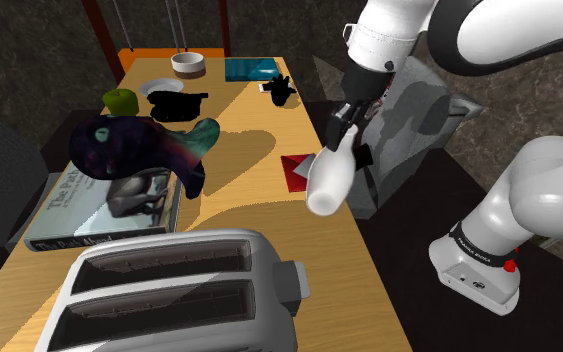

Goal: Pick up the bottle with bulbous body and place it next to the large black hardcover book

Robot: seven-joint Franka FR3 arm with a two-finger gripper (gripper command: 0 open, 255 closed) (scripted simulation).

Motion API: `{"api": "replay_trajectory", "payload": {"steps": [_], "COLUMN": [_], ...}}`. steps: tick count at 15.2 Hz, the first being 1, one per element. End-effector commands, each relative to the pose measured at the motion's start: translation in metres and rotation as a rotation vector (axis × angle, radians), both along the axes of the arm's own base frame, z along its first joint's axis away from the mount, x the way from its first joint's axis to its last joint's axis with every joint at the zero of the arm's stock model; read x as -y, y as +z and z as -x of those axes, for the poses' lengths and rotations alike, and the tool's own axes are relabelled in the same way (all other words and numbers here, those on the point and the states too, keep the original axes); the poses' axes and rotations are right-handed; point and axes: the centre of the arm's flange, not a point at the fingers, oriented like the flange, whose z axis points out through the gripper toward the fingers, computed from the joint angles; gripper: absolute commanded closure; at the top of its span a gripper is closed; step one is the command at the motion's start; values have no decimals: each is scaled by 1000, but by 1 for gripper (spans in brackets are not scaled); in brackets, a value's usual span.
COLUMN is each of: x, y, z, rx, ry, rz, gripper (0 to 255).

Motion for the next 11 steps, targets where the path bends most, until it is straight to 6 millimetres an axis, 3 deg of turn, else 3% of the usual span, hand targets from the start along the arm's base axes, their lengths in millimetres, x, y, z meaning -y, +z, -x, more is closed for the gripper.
{"api": "replay_trajectory", "payload": {"steps": [1,11], "x": [0,0], "y": [11,63], "z": [1,1], "rx": [0,0], "ry": [0,0], "rz": [0,0], "gripper": [255,255]}}
